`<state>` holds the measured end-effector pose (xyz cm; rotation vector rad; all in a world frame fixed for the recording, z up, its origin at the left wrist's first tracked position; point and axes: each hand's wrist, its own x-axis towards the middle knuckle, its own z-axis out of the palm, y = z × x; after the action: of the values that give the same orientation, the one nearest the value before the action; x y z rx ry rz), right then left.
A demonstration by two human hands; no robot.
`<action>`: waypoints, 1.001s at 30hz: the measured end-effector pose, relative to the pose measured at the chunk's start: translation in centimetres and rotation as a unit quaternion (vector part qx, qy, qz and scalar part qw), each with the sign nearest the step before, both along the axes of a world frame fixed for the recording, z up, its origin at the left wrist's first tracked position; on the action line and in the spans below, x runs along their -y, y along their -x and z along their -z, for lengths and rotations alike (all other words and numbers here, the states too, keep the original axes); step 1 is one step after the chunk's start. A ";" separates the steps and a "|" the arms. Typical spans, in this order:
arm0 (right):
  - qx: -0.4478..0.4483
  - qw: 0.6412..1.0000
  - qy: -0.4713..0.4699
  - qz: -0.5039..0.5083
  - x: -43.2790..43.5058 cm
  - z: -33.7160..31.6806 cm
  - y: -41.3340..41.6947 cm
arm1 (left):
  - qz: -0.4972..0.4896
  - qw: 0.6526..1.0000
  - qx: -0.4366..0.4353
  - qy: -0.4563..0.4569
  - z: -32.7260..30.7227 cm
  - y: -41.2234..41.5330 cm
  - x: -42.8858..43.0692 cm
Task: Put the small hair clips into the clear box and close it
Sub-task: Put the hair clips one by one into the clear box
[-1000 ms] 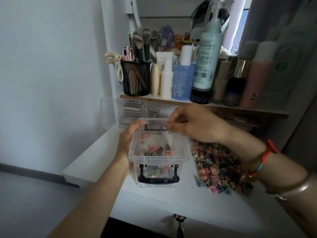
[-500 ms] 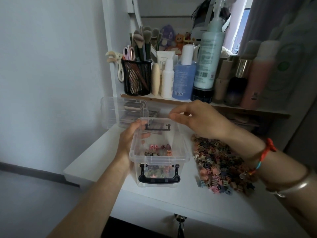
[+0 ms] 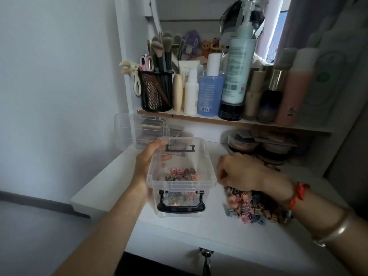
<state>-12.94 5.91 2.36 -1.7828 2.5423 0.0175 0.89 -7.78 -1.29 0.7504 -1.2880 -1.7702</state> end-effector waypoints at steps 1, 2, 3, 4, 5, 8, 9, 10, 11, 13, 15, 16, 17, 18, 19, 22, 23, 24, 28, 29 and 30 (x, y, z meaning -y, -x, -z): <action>0.009 1.000 0.002 -0.003 0.0 -0.1 0.1 | 0.001 1.000 -0.002 0.002 0.0 0.0 0.0; 0.021 1.000 0.014 -0.003 -0.1 -0.5 0.2 | 0.002 1.000 -0.003 0.005 0.0 0.0 0.0; 0.042 0.998 0.043 -0.002 -0.1 -1.0 0.4 | 0.002 1.000 -0.002 0.009 0.0 0.0 0.0; 0.077 0.993 0.094 0.001 0.0 -1.7 0.5 | 0.001 1.000 -0.001 0.010 0.0 0.0 0.0; 0.135 0.978 0.159 0.006 0.0 -2.5 0.4 | 0.000 1.000 -0.001 0.007 0.1 0.0 0.1; 0.313 0.901 0.298 -0.030 0.3 -4.8 -0.8 | 0.005 1.000 0.001 0.001 0.0 0.1 0.3; 0.324 0.896 0.299 -0.045 0.4 -5.2 -1.0 | 0.004 1.000 0.002 0.001 0.0 0.1 0.3; 0.311 0.904 0.289 -0.053 0.5 -5.2 -1.0 | 0.003 1.000 0.001 -0.001 0.0 0.1 0.2; 0.278 0.919 0.277 -0.049 0.6 -5.0 -0.9 | 0.000 1.000 -0.001 -0.001 0.0 0.1 0.2; 0.174 0.956 0.234 -0.029 0.7 -4.2 -0.1 | -0.005 1.000 -0.001 0.004 0.0 0.0 -0.1; 0.076 0.988 0.130 -0.017 0.5 -2.8 0.7 | -0.006 1.000 -0.002 0.007 0.0 0.0 -0.2; 0.045 0.996 0.072 -0.017 0.5 -2.0 0.9 | -0.007 1.000 -0.004 0.006 -0.1 0.0 -0.3; 0.022 0.999 0.026 -0.017 0.5 -1.3 1.0 | -0.008 1.000 -0.005 0.006 0.0 0.0 -0.3; 0.008 1.000 -0.002 -0.012 0.5 -0.8 1.0 | -0.008 1.000 -0.005 0.007 -0.1 -0.1 -0.3; -0.001 1.000 -0.016 -0.005 0.6 -0.4 0.9 | -0.007 1.000 -0.004 0.007 0.0 -0.1 -0.4; -0.001 1.000 0.016 0.004 0.9 -0.3 1.1 | -0.005 1.000 0.000 0.007 -0.1 0.0 -0.4; 0.029 0.997 0.066 0.007 1.0 -0.7 1.2 | -0.004 1.000 0.003 0.008 -0.1 0.1 -0.3; 0.091 0.987 0.131 0.015 1.0 -1.5 1.2 | -0.003 1.000 0.005 0.008 -0.2 0.1 -0.3; 0.367 0.890 0.268 -0.026 0.8 -4.5 0.6 | 0.008 1.000 0.012 0.016 -0.1 0.2 -0.1; 0.381 0.885 0.265 -0.031 0.8 -4.6 0.7 | 0.010 1.000 0.013 0.019 0.0 0.2 -0.1; 0.371 0.891 0.262 -0.028 0.9 -4.4 0.9 | 0.010 1.000 0.014 0.021 0.0 0.2 -0.1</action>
<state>-13.85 5.04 6.75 -1.5368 2.0124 -1.1987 0.73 -7.70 -1.27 0.7436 -1.3510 -1.7496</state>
